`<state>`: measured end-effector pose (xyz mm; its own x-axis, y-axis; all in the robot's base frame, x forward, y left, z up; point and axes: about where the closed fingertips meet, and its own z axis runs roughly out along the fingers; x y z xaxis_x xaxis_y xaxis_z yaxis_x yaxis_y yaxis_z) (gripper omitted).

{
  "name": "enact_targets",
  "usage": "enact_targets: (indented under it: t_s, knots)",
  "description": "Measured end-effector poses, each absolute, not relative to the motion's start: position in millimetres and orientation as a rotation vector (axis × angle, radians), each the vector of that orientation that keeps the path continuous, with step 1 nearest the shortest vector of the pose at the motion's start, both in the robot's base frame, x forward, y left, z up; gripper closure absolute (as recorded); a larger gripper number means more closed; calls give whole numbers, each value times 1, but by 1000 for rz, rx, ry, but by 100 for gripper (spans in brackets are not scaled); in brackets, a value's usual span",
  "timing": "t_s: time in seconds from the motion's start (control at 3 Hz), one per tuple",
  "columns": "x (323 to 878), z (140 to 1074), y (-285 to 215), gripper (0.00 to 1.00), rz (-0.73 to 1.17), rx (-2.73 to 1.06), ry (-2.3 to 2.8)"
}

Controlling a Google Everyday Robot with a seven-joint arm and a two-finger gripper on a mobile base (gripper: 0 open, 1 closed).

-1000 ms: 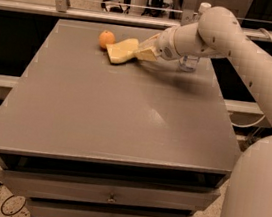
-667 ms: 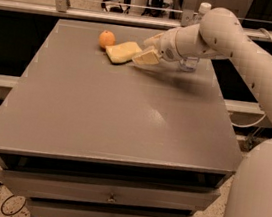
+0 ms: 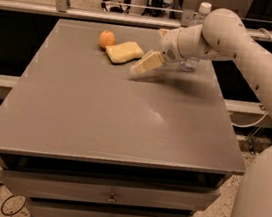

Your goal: Move sponge near orange

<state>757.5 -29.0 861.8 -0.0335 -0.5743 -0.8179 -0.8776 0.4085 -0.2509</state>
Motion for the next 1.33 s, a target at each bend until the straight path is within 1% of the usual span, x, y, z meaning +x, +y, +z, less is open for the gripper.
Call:
enact_targets:
  t_s: [0.33,0.67,1.0,1.33]
  knots:
    - [718,872,-18,0,545,-1244,1635]
    - [656,883,-14,0,750,-1213,1499]
    - [610,909,-21,0,841,-1227,1379]
    - [574,945,-45,0,846,-1253,1290]
